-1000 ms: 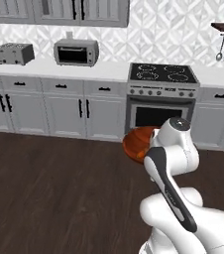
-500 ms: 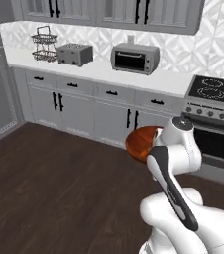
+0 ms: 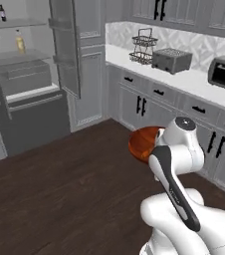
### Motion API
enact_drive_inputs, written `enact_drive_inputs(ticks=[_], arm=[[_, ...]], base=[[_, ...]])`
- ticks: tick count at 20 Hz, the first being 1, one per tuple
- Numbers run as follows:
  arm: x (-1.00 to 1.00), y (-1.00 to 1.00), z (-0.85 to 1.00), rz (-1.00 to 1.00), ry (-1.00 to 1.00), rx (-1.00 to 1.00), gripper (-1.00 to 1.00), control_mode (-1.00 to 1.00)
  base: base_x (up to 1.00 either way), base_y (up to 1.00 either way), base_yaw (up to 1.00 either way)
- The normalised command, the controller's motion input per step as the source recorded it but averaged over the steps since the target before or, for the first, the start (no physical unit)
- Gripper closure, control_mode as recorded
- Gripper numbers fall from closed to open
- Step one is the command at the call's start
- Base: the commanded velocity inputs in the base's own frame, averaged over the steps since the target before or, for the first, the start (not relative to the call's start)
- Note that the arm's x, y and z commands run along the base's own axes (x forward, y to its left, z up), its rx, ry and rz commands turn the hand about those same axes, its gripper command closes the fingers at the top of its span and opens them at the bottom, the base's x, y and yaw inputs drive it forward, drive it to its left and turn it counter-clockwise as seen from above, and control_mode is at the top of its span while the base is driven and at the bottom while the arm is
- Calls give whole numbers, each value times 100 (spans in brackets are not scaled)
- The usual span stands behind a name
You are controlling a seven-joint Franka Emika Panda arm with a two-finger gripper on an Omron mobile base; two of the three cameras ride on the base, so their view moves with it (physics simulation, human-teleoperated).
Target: Pick the chicken drumstick and carrot from their plates and place them in the bowl. Then put the bowl in the fridge.
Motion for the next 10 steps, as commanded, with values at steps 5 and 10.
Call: enact_drive_inputs(ticks=[5, 10], arm=[[0, 0, 0, 0, 0, 0, 100, 100], [0, 0, 0, 0, 0, 0, 100, 100]], base=[[100, -11, 64], [100, -16, 42]])
